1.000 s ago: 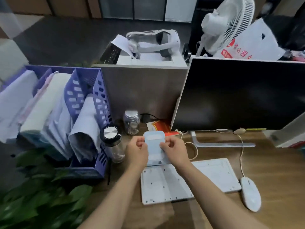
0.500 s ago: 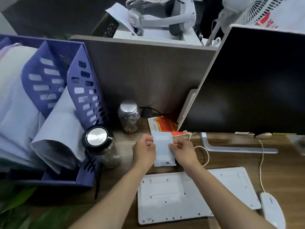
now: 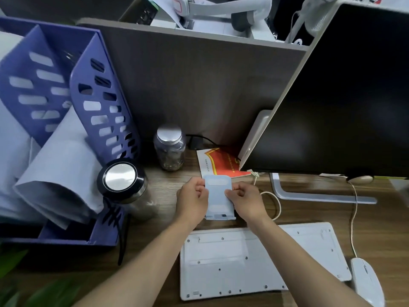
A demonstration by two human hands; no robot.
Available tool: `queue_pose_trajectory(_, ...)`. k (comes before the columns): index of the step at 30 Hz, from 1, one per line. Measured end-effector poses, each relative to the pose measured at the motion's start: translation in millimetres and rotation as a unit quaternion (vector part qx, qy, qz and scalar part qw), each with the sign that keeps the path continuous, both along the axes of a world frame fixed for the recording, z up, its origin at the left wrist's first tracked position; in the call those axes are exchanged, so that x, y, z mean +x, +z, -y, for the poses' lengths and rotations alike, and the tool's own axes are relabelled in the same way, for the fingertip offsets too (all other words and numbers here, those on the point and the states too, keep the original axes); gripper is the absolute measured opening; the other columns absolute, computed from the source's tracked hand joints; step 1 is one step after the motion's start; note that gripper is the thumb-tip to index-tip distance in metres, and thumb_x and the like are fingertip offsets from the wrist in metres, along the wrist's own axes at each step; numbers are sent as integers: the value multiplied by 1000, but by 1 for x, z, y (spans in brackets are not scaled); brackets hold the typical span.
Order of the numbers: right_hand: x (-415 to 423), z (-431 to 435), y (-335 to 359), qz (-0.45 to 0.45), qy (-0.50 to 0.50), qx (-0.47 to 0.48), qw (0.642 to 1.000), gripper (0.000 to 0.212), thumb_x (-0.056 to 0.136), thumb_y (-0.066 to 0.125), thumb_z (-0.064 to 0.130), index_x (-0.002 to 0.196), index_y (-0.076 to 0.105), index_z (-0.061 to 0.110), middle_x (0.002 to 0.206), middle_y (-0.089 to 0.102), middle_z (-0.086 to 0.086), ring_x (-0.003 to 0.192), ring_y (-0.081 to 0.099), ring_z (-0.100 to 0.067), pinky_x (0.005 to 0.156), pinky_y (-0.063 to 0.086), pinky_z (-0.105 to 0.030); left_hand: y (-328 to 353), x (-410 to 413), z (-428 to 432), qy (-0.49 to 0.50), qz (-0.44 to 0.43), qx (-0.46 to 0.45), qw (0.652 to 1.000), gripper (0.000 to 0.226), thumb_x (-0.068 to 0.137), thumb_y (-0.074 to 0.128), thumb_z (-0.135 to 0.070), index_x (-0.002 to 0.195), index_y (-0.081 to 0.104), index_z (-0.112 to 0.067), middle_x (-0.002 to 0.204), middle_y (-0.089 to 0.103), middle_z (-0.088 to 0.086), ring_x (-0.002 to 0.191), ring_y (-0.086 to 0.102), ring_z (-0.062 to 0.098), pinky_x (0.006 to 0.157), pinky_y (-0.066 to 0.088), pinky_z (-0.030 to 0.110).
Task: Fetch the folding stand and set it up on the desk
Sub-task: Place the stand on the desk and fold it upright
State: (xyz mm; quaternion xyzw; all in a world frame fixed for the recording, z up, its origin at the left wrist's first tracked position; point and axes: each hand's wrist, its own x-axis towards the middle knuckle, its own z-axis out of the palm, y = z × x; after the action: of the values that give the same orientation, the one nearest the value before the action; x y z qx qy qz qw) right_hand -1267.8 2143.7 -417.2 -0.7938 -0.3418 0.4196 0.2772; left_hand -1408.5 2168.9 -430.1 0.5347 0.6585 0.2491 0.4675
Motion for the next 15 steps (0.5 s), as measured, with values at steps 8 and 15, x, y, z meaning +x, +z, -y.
queue_pose_trajectory(8,7,-5,42,215,398,-22,892,109,77,78,44,158,11,17,167,10,-1,153,9,-20,121,15,-33,10,-41,4,-332,-247,154,897,65,98,51,-21,159,30,-22,167,27,-9,153,20,15,119,26,32)
queue_pose_trajectory(15,-10,-26,45,334,528,-29,780,109,67,86,40,152,24,11,150,36,-8,136,36,-28,113,34,-36,-1,-49,-6,-444,-309,135,830,79,101,39,-49,163,-6,-27,173,-10,-11,159,-13,14,123,-10,33)
